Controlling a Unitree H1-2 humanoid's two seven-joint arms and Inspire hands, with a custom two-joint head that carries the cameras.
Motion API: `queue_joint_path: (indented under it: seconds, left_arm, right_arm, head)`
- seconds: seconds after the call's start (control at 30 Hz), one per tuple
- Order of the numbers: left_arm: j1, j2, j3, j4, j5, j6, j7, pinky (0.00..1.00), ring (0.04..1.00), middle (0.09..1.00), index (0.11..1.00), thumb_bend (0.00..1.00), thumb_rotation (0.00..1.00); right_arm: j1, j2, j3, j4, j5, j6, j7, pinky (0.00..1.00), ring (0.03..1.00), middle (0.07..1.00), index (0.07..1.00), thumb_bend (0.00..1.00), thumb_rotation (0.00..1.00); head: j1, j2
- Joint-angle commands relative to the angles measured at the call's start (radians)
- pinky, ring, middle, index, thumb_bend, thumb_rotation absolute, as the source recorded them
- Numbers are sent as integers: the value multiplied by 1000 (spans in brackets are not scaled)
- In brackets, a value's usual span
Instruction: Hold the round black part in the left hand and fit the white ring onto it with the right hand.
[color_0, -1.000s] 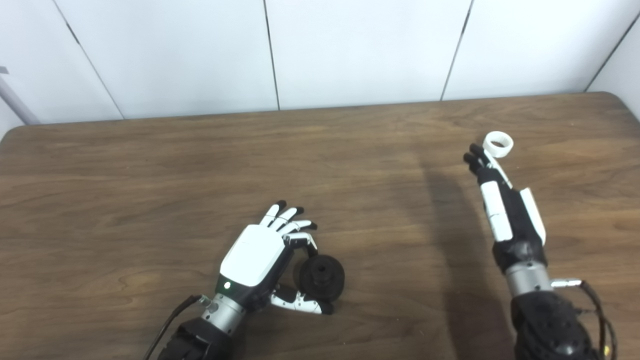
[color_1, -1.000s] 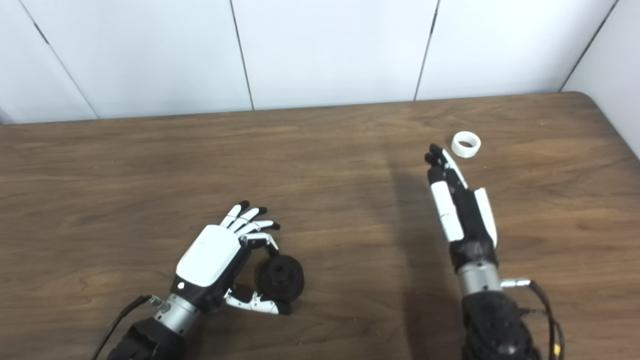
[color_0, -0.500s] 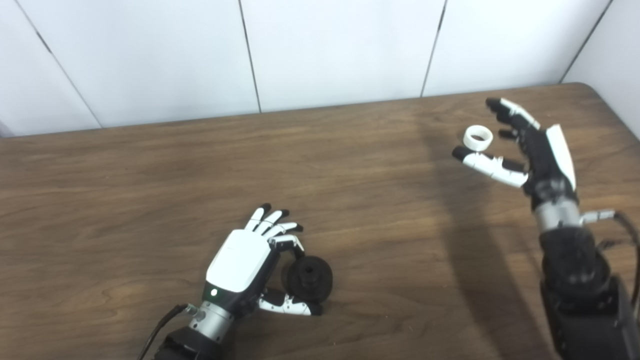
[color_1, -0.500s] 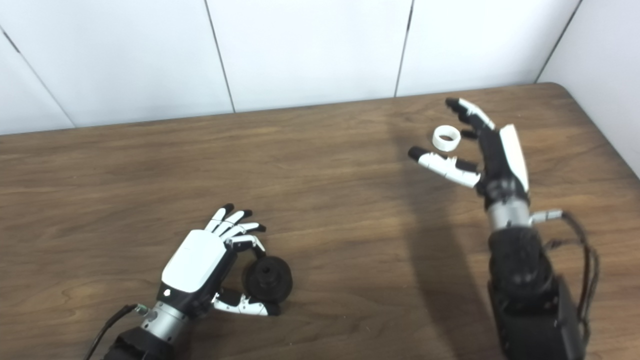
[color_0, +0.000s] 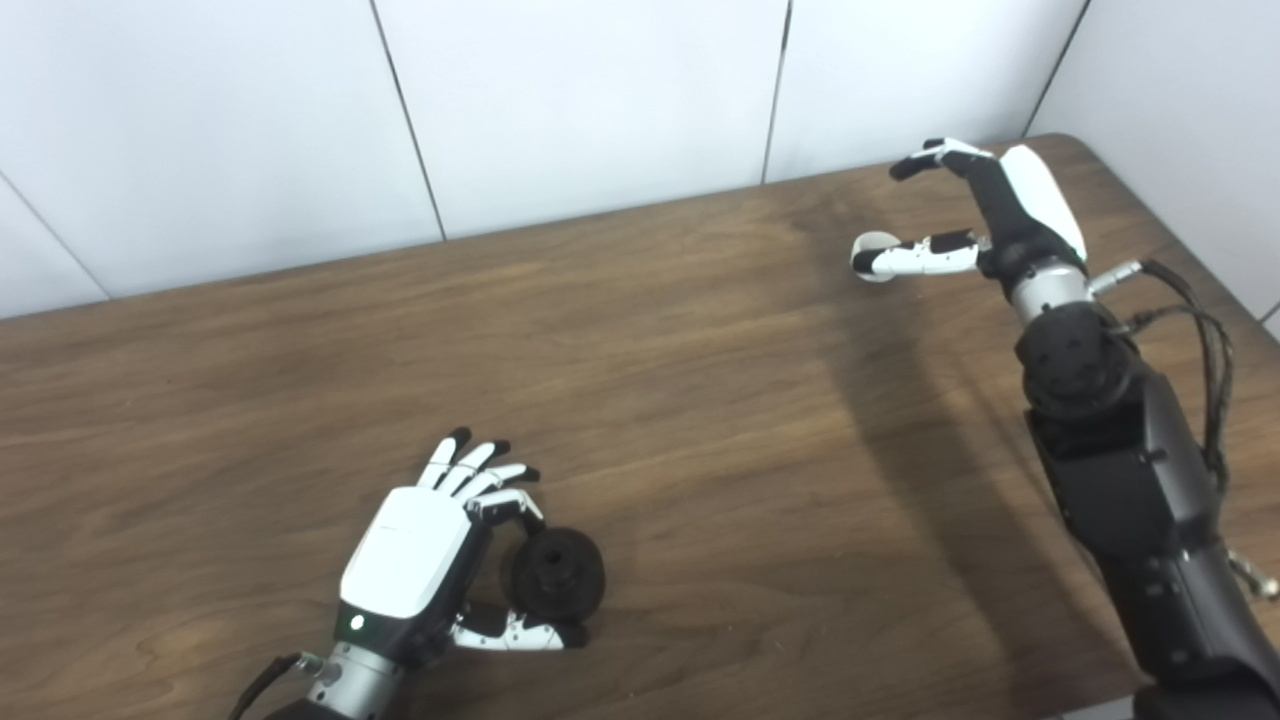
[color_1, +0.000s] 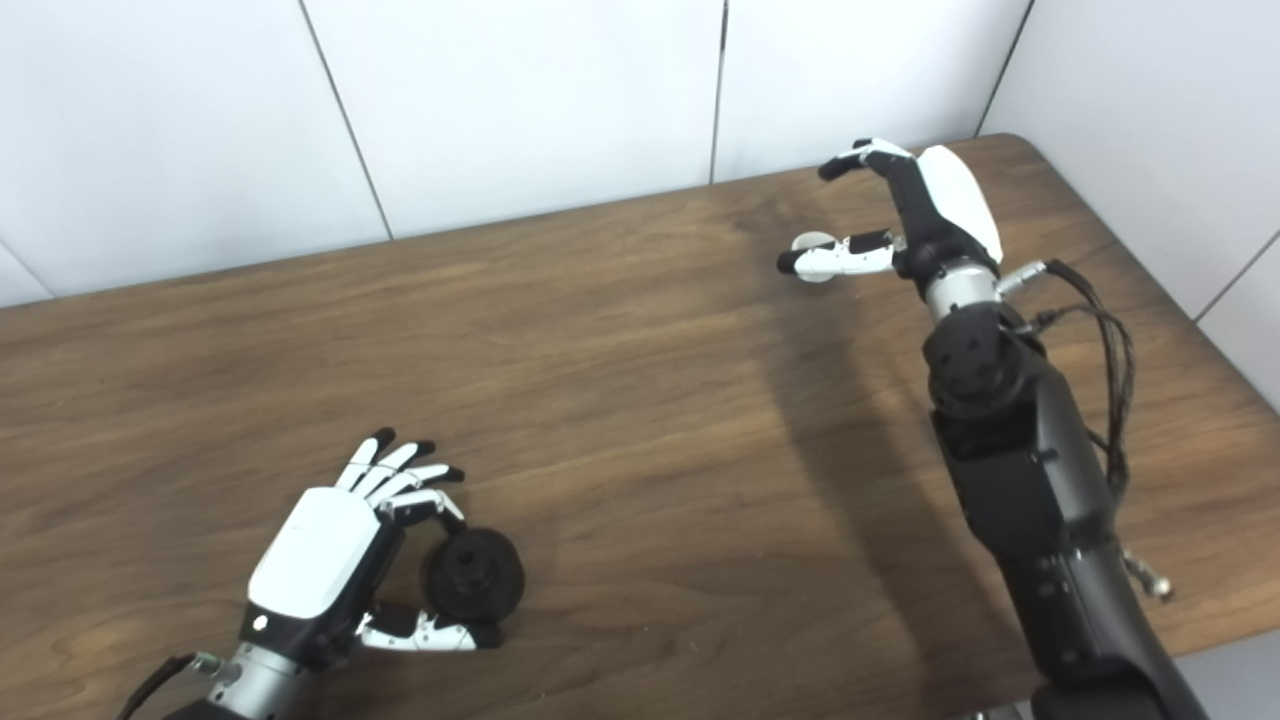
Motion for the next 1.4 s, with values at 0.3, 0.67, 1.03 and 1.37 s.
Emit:
queue_joint_path:
  seconds: [0.3, 0.67, 1.03, 1.37]
  left_arm:
    - [-1, 52, 37, 15, -23, -32, -8, 1000, 895, 780, 484, 524, 53]
    - [6, 53, 53, 0, -26, -23, -35, 1000, 880, 772, 484, 524, 51]
    - [14, 54, 62, -3, -22, -28, -42, 1000, 884, 773, 484, 524, 51]
    - [24, 51, 63, -13, -19, -25, -43, 1000, 882, 771, 484, 524, 52]
  right_arm:
    - [-127, -23, -15, 124, -160, -2, 107, 1000, 1000, 955, 721, 888, 231]
    - [-197, -30, -9, 240, -237, -2, 170, 1000, 1000, 973, 734, 891, 261]
    - [-256, -38, 27, 348, -260, -2, 179, 1000, 1000, 968, 734, 903, 320]
    - [-288, -31, 68, 414, -277, -2, 168, 1000, 1000, 940, 715, 893, 327]
  head:
    - [-114, -23]
    - [-138, -43]
    - [-130, -46]
    - [-124, -48]
